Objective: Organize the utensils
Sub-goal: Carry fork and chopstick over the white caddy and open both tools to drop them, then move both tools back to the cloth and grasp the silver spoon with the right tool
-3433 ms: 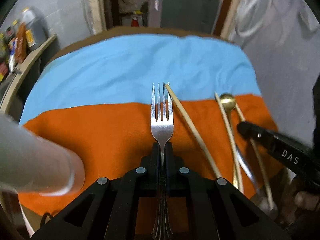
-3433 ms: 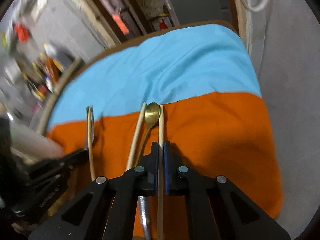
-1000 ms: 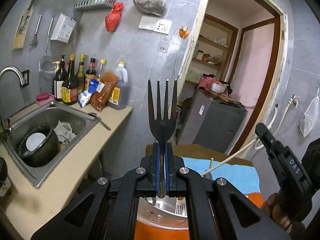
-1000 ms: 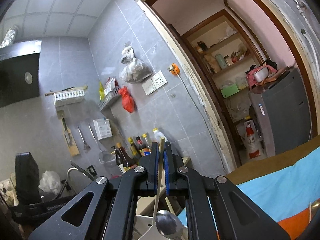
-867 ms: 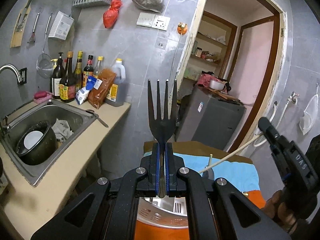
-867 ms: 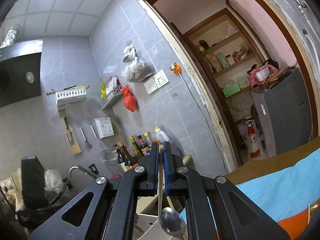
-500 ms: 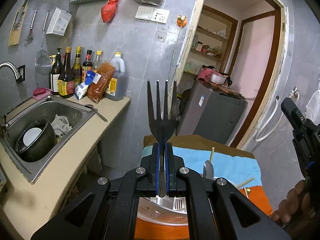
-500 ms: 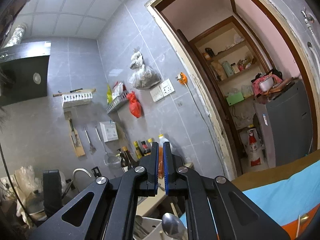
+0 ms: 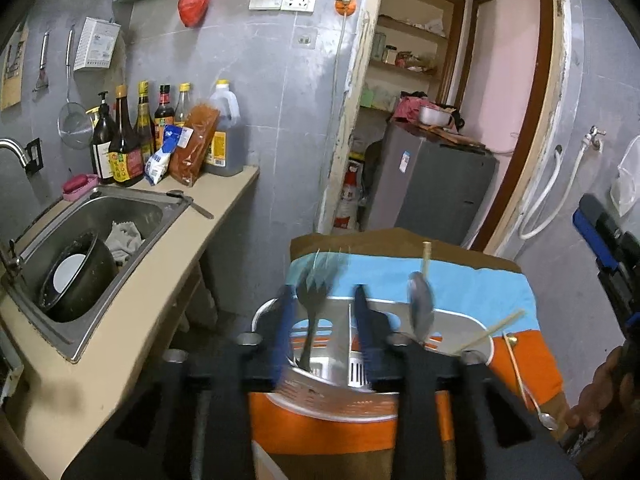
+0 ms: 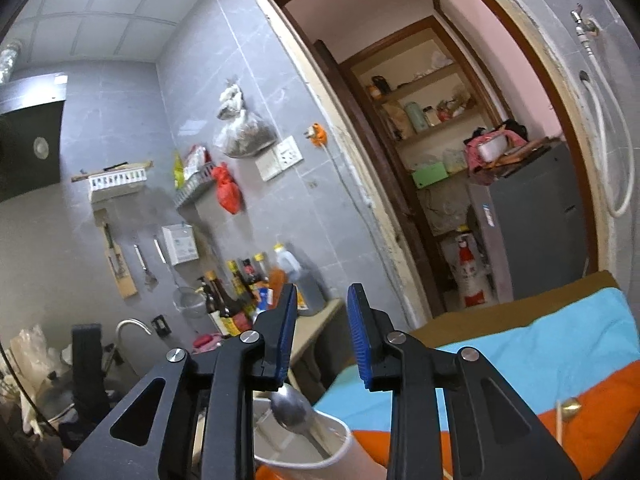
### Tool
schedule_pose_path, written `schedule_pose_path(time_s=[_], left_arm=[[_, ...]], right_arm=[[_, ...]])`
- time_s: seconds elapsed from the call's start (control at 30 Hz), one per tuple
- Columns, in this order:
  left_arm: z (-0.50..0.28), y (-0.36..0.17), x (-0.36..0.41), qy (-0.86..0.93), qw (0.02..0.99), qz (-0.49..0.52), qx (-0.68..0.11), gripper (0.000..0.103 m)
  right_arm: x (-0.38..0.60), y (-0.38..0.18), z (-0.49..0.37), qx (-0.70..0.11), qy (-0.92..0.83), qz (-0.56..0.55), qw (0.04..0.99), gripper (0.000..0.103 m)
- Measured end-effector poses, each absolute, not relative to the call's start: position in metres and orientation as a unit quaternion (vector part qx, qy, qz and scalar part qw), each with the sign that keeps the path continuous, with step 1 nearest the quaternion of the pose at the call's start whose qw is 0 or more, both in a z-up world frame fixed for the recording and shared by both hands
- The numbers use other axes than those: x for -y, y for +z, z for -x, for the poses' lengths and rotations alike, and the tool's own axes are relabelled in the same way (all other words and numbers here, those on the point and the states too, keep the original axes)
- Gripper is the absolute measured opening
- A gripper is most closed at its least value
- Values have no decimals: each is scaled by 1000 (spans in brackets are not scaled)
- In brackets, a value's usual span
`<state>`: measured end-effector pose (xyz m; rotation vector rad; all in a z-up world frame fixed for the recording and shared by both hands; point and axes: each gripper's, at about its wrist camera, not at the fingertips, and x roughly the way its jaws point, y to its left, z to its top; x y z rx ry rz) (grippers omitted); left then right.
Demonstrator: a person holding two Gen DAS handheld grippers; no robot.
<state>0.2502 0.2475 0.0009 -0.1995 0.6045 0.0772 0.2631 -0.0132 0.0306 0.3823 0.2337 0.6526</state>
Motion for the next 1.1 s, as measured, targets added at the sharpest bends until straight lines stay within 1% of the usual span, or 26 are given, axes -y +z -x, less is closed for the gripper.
schedule_pose_path(time_s=[0.07,0.13,0.17,0.2,0.23,0.27,0.3,0.33,0.37,0.4,0.43,0.47,0.5,0.53,0.6,0.9,1.0,1.1], left_arm=[[-247,5,-244,37,952,99,-287,38],[-248,9,-239,34,953,97,-286,42],[-249,11,-236,32,953,96,-286,43],[-248,13,-232,29,954,96,-284,45],[-248,15,-228,26,955,95,-280,49],[-248,17,-224,26,956,94,-276,53],[-246,19,-219,27,958,93,-268,61],[-245,22,-213,28,961,94,-259,70],[-244,24,-209,28,963,95,-251,74],[-243,27,-204,28,965,96,-241,80],[-241,29,-197,27,968,97,-229,84],[-240,32,-192,26,970,97,-221,85],[-239,34,-187,25,972,96,-214,87],[-238,35,-178,23,973,95,-207,90],[-239,39,-167,19,975,92,-201,91],[-238,38,-101,1,984,57,-170,91],[-240,32,-79,-9,984,37,-174,91],[-245,21,-57,-22,981,22,-194,91]], right_arm=[[22,30,-262,-117,309,-187,925,27],[32,31,-260,-117,301,-190,927,37],[36,32,-259,-116,296,-190,929,40],[40,33,-258,-115,292,-190,930,48],[45,34,-257,-114,288,-189,932,57],[50,35,-255,-110,283,-188,934,61],[56,38,-252,-107,277,-185,937,65],[59,40,-252,-105,273,-183,939,71],[66,42,-250,-103,266,-179,942,76],[71,43,-248,-101,262,-177,943,83],[78,44,-246,-100,256,-175,945,86],[83,45,-245,-99,253,-172,947,88],[89,46,-243,-99,246,-167,950,93],[96,46,-240,-99,238,-160,953,103],[107,47,-236,-97,228,-152,957,103],[160,36,-225,-112,180,-117,970,103],[177,27,-224,-124,169,-117,971,103],[195,15,-226,-138,158,-118,971,103]])
